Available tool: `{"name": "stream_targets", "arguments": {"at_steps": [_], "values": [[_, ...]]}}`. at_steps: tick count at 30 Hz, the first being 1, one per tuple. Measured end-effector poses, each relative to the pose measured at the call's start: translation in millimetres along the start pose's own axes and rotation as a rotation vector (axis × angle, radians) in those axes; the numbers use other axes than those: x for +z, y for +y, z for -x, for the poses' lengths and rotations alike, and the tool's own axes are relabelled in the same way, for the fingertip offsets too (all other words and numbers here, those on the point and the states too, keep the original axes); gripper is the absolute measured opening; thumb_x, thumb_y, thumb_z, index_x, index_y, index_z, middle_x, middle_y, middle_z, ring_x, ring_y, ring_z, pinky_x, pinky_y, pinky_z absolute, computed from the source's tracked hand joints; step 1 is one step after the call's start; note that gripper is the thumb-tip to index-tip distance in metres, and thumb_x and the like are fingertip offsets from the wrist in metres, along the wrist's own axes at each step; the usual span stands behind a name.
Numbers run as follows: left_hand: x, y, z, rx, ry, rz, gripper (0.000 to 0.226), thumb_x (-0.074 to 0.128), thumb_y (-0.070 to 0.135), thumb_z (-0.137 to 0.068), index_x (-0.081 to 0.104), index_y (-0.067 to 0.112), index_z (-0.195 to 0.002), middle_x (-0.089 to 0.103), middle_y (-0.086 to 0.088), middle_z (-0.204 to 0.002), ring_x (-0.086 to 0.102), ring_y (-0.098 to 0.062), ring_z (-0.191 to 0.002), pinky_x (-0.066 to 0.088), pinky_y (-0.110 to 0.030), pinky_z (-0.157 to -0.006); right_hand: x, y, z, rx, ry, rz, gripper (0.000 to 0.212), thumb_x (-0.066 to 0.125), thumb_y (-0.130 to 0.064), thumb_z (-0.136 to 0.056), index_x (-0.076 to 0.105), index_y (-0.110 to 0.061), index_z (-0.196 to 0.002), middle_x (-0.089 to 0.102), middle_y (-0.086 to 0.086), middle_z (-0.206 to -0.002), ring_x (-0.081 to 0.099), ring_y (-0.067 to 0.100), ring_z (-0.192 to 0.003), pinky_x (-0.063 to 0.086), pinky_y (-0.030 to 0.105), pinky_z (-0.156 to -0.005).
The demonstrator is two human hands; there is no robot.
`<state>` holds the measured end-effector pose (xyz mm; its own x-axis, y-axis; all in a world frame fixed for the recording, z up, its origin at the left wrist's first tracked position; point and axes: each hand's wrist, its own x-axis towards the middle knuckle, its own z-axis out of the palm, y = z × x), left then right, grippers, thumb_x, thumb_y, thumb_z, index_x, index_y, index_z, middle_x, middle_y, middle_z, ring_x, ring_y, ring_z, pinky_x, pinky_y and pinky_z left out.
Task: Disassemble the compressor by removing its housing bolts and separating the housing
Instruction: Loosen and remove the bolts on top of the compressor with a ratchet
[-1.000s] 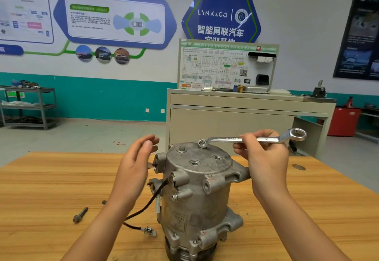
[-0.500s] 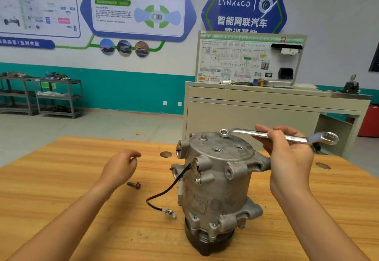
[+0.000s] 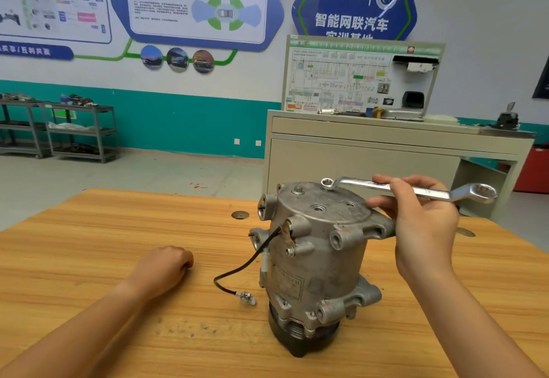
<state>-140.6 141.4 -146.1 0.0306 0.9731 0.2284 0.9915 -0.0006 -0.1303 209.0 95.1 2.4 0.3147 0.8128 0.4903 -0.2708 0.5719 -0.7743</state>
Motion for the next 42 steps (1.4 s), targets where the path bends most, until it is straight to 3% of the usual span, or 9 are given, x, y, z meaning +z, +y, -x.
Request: {"name": "stream_targets", "arguments": {"at_steps": [4, 12, 21, 25, 28, 30, 32, 35, 42], "values": [[-17.9, 16.3, 5.1, 0.082, 0.155, 0.133, 0.022, 0.051, 0.023, -0.093, 0.066, 0.019, -0.11, 0.062, 0.005, -0.119, 0.06, -0.015, -0.103, 0.042, -0.024, -0.085, 0.7, 0.0, 8.8, -0.086, -0.027, 0.066, 0.016, 0.055, -0.005, -0.088, 0.045, -0.015, -0.082, 0.073, 0.001, -0.081, 0.065, 0.014, -0.051, 0.054, 0.025, -0.054], [-165.3, 116.6, 2.6, 0.171, 0.608, 1.195, 0.022, 0.053, 0.022, -0.093, 0.059, 0.042, -0.095, 0.06, 0.026, -0.097, 0.056, 0.012, -0.095, 0.043, -0.002, -0.072, 3.6, -5.0, -1.1, 0.062, 0.052, -0.012, 0.017, 0.054, -0.002, -0.089, 0.045, -0.014, -0.081, 0.072, 0.001, -0.073, 0.065, 0.014, -0.053, 0.054, 0.023, -0.056], [-216.6, 172.1, -37.4, 0.425, 0.152, 0.524, 0.027, 0.058, 0.027, -0.092, 0.069, 0.014, -0.112, 0.069, -0.004, -0.112, 0.06, -0.018, -0.102, 0.04, -0.024, -0.084, -3.0, -6.2, -3.2, 0.201, 0.06, 0.051, 0.008, 0.058, -0.014, -0.089, 0.052, -0.016, -0.083, 0.072, -0.002, -0.076, 0.068, 0.008, -0.068, 0.054, 0.022, -0.063], [-212.4, 168.8, -43.4, 0.419, 0.155, 0.582, 0.025, 0.06, 0.027, -0.091, 0.07, 0.015, -0.111, 0.07, -0.002, -0.11, 0.06, -0.013, -0.095, 0.039, -0.015, -0.069, -27.1, -26.1, -1.0, 0.215, -0.166, 0.76, 0.039, 0.049, -0.042, -0.089, 0.067, -0.008, -0.095, 0.067, 0.008, -0.093, 0.061, 0.016, -0.091, 0.048, 0.038, -0.082], [-210.8, 168.0, -45.6, 0.43, 0.13, 0.605, 0.024, 0.06, 0.027, -0.091, 0.071, 0.017, -0.109, 0.07, 0.0, -0.107, 0.055, -0.005, -0.083, 0.036, -0.003, -0.058, -48.2, -54.9, 14.4, -0.078, -0.518, 1.507, 0.049, 0.035, -0.06, -0.081, 0.066, -0.023, -0.079, 0.064, -0.005, -0.07, 0.058, 0.006, -0.068, 0.052, 0.035, -0.066], [-210.4, 167.3, -46.4, 0.433, 0.113, 0.617, 0.023, 0.06, 0.027, -0.091, 0.071, 0.018, -0.109, 0.071, 0.001, -0.105, 0.055, -0.004, -0.081, 0.039, -0.011, -0.063, -43.6, -74.8, 25.2, -0.402, -0.536, 1.441, 0.046, 0.03, -0.06, -0.083, 0.063, -0.03, -0.075, 0.06, -0.013, -0.059, 0.055, 0.0, -0.055, 0.05, 0.029, -0.051], [-210.3, 166.5, -47.0, 0.436, 0.099, 0.628, 0.022, 0.06, 0.027, -0.091, 0.071, 0.019, -0.108, 0.071, 0.002, -0.104, 0.055, -0.002, -0.079, 0.039, -0.017, -0.068, -34.2, -84.6, 24.0, -0.685, -0.476, 1.399, 0.047, 0.026, -0.056, -0.087, 0.064, -0.03, -0.096, 0.066, -0.014, -0.077, 0.061, 0.005, -0.068, 0.052, 0.031, -0.053], [-212.6, 165.2, -46.2, 0.438, 0.065, 0.613, 0.024, 0.058, 0.028, -0.092, 0.07, 0.019, -0.111, 0.07, 0.004, -0.106, 0.055, -0.003, -0.08, 0.039, -0.014, -0.066, -23.1, -83.8, 1.9, -0.461, -0.68, 1.718, 0.053, 0.017, -0.058, -0.09, 0.015, -0.043, -0.141, 0.053, -0.009, -0.125, 0.053, 0.015, -0.109, 0.046, 0.034, -0.079], [-219.8, 153.9, -42.1, 0.373, -0.153, 0.74, 0.035, 0.035, 0.046, -0.097, 0.063, 0.032, -0.113, 0.063, 0.014, -0.101, 0.058, -0.002, -0.093, 0.042, -0.021, -0.083, -21.9, -62.3, -19.9, -0.518, -0.851, 1.876, 0.046, 0.021, -0.034, -0.099, 0.01, -0.047, -0.142, 0.047, -0.008, -0.067, 0.05, 0.014, -0.063, 0.038, 0.028, -0.049]]}}
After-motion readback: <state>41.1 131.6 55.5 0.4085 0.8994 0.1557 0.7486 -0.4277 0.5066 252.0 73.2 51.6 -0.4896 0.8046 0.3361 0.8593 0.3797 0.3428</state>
